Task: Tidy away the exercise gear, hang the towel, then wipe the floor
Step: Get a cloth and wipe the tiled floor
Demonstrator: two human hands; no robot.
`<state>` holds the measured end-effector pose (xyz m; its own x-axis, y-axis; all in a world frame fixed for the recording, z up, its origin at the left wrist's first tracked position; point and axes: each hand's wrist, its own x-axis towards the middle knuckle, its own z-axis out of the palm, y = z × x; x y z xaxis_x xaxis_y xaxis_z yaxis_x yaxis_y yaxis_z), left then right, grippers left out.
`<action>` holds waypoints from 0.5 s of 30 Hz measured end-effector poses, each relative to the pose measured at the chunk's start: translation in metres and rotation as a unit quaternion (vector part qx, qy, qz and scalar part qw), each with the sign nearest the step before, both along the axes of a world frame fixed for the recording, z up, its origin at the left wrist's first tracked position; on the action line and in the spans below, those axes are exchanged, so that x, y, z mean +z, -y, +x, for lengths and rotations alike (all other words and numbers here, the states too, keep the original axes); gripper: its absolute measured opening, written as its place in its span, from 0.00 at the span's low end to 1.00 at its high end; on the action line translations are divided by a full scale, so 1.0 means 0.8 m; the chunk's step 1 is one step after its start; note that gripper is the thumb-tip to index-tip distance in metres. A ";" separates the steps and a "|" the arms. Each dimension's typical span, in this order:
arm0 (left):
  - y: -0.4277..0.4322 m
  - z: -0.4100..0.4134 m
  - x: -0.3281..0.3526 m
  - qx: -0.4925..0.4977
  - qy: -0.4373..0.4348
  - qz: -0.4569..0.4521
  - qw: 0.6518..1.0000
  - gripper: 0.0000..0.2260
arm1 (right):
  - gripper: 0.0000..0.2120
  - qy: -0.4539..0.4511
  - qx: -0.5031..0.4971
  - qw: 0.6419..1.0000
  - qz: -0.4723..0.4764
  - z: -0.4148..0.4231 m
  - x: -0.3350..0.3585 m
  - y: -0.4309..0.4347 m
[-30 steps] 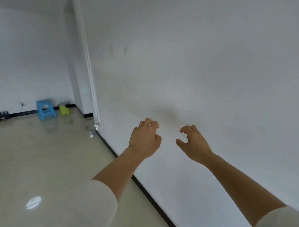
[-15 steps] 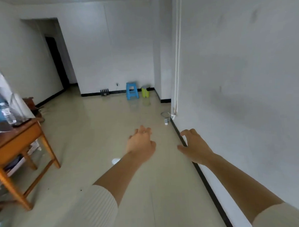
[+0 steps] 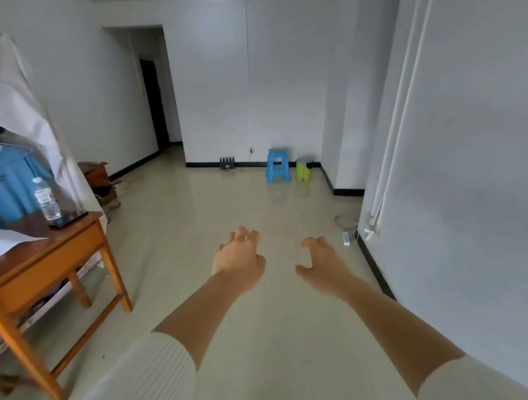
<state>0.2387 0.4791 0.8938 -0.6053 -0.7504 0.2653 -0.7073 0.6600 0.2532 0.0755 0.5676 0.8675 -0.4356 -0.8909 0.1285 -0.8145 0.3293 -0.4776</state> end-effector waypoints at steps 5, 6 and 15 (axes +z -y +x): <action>0.207 -0.031 0.034 -0.003 -0.008 -0.023 1.000 0.19 | 0.26 0.001 -0.006 1.000 0.016 -0.038 0.018 0.200; 0.242 -0.037 0.039 0.000 -0.013 -0.017 1.000 0.19 | 0.26 -0.001 -0.006 1.000 0.017 -0.045 0.021 0.237; 0.530 -0.106 0.013 0.015 -0.006 0.030 0.999 0.20 | 0.25 -0.029 0.016 0.999 0.019 -0.111 0.033 0.545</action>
<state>0.1541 0.0555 0.9039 -0.5799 -0.7829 0.2254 -0.7231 0.6221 0.3003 -0.0135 0.1318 0.8942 -0.4001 -0.9088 0.1180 -0.8504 0.3202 -0.4174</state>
